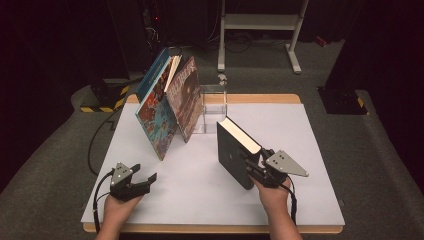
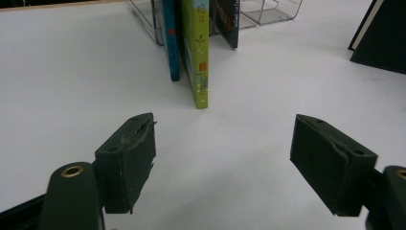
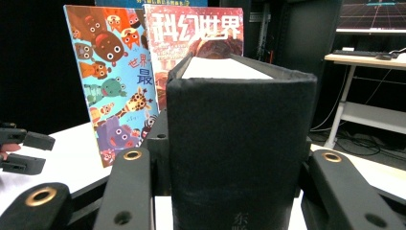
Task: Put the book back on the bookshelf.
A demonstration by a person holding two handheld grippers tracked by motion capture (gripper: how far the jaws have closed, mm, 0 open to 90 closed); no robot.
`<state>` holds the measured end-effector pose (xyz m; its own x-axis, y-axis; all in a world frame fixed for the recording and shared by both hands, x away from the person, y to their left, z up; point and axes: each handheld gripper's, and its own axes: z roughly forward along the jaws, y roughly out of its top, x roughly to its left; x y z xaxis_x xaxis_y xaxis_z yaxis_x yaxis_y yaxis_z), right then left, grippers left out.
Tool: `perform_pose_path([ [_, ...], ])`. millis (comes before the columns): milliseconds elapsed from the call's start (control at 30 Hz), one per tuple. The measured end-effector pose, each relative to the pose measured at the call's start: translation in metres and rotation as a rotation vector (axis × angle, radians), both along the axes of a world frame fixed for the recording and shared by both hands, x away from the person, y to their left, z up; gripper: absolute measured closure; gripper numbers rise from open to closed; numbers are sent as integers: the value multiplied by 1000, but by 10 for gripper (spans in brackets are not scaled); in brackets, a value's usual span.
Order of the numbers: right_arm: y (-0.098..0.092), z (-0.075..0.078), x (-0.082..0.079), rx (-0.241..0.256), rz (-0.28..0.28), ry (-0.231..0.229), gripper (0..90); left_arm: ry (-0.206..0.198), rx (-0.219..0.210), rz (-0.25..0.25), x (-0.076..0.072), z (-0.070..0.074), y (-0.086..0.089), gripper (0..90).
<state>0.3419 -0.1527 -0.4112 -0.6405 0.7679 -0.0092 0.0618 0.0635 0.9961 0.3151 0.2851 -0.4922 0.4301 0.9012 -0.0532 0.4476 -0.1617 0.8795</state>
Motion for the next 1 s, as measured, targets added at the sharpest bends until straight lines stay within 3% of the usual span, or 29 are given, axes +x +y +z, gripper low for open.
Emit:
perform_pose_path([
  [467,-4,3,-9,-47,-8,70,514,4,-14,-27,2,0,0,239],
  [767,-5,7,-6,-40,-4,128,489,0,-17,-25,0,1,1,238],
  [1000,-3,7,-5,-52,-3,136,485,8,-12,-25,0,-1,1,227],
])
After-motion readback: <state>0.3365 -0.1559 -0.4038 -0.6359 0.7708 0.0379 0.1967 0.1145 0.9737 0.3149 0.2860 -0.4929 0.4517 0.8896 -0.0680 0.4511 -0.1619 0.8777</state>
